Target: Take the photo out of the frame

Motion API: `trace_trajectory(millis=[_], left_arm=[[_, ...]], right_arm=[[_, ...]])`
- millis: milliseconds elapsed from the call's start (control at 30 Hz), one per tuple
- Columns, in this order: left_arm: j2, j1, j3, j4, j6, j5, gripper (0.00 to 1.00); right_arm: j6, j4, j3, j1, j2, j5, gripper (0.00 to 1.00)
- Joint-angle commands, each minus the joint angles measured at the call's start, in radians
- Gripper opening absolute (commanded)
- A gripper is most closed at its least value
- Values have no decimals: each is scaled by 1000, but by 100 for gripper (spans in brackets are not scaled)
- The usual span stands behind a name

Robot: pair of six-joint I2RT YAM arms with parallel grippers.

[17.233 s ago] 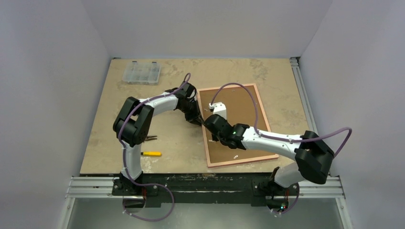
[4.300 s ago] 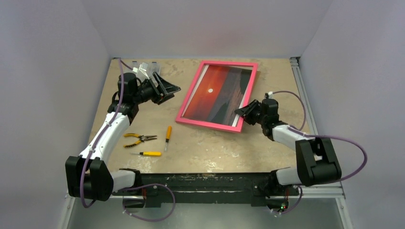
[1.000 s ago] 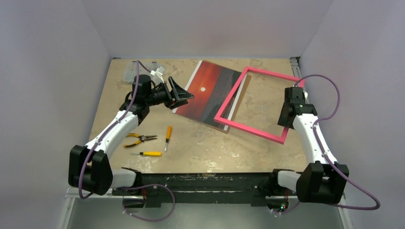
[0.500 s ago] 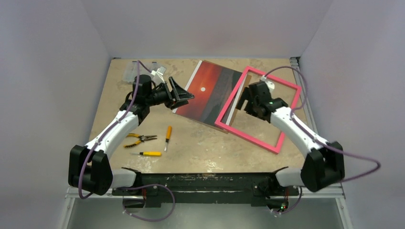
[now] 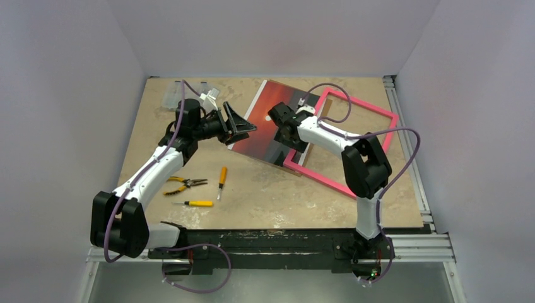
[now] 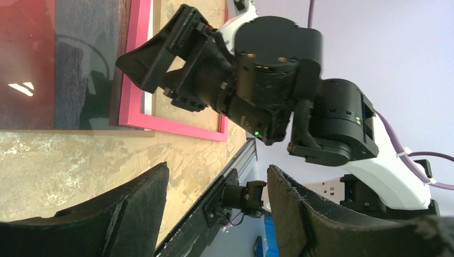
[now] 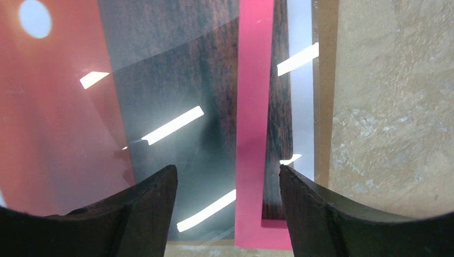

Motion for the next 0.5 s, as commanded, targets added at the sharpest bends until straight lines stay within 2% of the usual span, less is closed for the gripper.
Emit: trace_trajectory(millis=[0,200,233,333,467], left_arm=[[3,-4,4,43,-8,21,65],[5,-4,2,49,-13,26,65],[5,-4,1,49,-14,26,65],[5,-3,1,52,-16,27,65],[6,-4,1,52,-14,27,65]], right_arm=[[79,-87,47,-2,42,83,67],[84,-72,46,5,81,74,66],[80,-65,47,5,87,71,64],[78,-53,44,6,98,60,52],[87,-57,32,5,85,56,29]])
